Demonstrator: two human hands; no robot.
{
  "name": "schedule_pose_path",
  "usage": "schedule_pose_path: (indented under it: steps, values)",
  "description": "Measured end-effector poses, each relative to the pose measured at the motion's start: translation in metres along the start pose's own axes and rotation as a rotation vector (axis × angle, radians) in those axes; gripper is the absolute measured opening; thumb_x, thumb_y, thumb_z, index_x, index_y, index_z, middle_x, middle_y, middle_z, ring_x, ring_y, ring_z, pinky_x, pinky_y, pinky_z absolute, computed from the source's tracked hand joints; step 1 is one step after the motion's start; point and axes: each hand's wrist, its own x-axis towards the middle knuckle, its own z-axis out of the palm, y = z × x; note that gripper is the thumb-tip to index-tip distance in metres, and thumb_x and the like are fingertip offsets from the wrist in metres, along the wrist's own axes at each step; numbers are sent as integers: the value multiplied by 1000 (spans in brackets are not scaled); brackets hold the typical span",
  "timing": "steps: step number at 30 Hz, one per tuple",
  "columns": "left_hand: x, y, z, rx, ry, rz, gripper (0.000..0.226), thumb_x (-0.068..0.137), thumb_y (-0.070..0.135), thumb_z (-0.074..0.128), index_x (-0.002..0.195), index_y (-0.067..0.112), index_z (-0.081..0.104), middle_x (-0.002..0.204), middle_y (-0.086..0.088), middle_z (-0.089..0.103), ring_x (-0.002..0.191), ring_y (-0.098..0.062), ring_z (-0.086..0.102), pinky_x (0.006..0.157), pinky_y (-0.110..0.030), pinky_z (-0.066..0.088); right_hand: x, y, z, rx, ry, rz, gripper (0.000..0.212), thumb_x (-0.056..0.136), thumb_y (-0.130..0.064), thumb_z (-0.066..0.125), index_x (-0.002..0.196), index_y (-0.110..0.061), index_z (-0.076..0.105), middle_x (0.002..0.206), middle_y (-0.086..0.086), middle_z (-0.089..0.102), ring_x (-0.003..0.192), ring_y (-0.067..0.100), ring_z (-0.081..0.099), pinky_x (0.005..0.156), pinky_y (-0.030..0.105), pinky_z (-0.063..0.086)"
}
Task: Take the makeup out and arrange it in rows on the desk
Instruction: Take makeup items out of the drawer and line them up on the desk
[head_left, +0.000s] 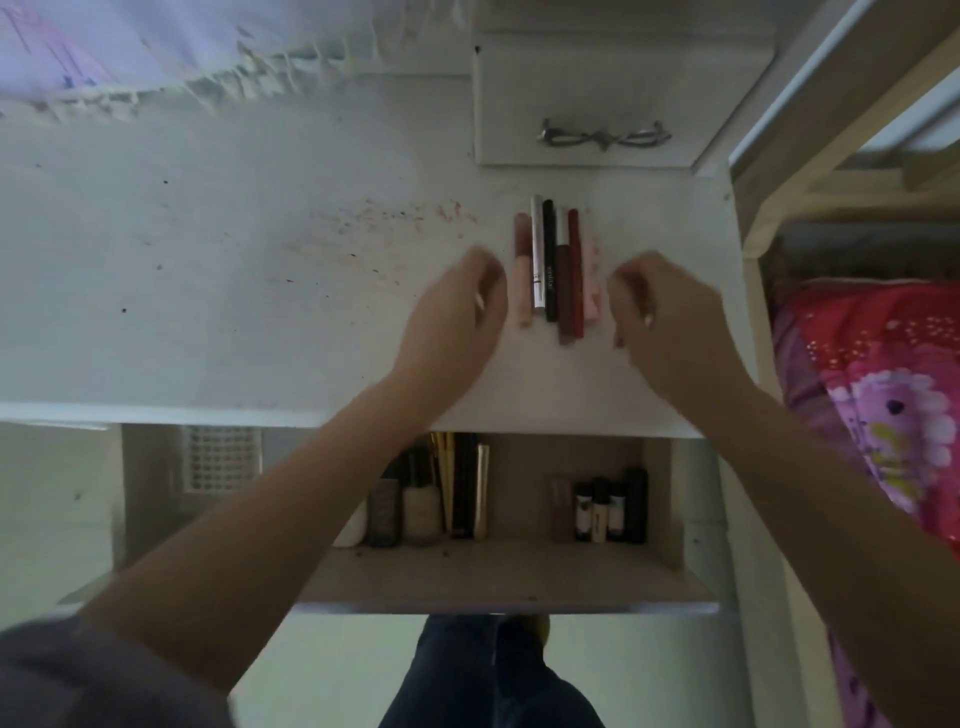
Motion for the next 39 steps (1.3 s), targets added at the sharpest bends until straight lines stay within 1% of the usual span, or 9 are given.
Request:
schedule_pose_path:
  steps: [3, 6, 10, 17, 25, 28, 32, 35, 39]
  values:
    - [-95, -23, 12, 210, -375, 188, 12, 95, 32, 38, 97, 28, 49, 83, 8, 58, 67, -10, 56, 55, -22, 40, -78, 8, 20, -73, -318, -97, 21, 95, -25, 42, 88, -13, 59, 73, -3, 56, 67, 6, 54, 65, 10, 35]
    - [-138, -60, 41, 547, -686, 66, 34, 98, 31, 34, 130, 21, 42, 114, -4, 55, 83, -24, 59, 69, -36, 51, -130, 38, 58, -345, -638, 26, 29, 99, -26, 39, 119, -13, 56, 114, 6, 58, 99, 24, 56, 80, 27, 42]
    - [-116, -83, 69, 536, -506, -153, 53, 98, 24, 39, 147, 16, 19, 139, -15, 37, 83, -34, 59, 60, -37, 47, -139, 70, 89, -626, -608, -41, 40, 95, -25, 41, 133, -15, 47, 133, 9, 49, 120, 29, 44, 93, 36, 38]
    - [-111, -85, 97, 644, -461, -277, 52, 97, 11, 38, 145, 10, 18, 144, -22, 24, 97, -41, 56, 63, -40, 40, -143, 78, 102, -707, -584, -177, 30, 86, -20, 56, 115, -13, 63, 119, 14, 58, 112, 34, 51, 91, 40, 40]
    - [-129, -76, 70, 260, -413, -202, 35, 96, 20, 48, 128, 13, 37, 101, -13, 61, 84, -31, 60, 66, -40, 51, -131, 74, 91, -110, -721, 254, 25, 91, -22, 58, 114, -11, 61, 101, 6, 59, 89, 21, 58, 71, 21, 42]
    - [-133, -64, 55, 161, -406, -137, 34, 95, 24, 51, 126, 13, 42, 101, -9, 63, 86, -22, 60, 73, -36, 51, -134, 63, 83, -78, -808, 168, 19, 90, -24, 60, 106, -14, 62, 96, 1, 61, 93, 18, 59, 75, 22, 40]
    - [-116, -36, 19, 21, -313, 8, 26, 93, 24, 53, 119, 21, 49, 86, 13, 58, 71, 6, 53, 62, -6, 42, -112, 34, 48, -82, -694, -33, 31, 93, -28, 54, 124, -25, 57, 93, -14, 52, 82, -2, 48, 72, 9, 35]
    - [-72, -15, -17, -89, -208, -2, 18, 93, 26, 51, 110, 31, 49, 83, 13, 59, 73, 9, 58, 58, -6, 45, -66, 14, 0, 24, -595, -55, 25, 96, -29, 47, 119, -38, 53, 88, -23, 57, 82, -10, 54, 76, 7, 43]
    - [14, -5, -37, -81, -40, -100, 15, 95, 27, 49, 110, 23, 52, 79, 6, 61, 57, 4, 58, 48, -8, 43, 14, 23, -39, 117, -302, 117, 12, 94, -26, 54, 105, -27, 50, 76, -10, 60, 59, -2, 57, 52, 12, 43]
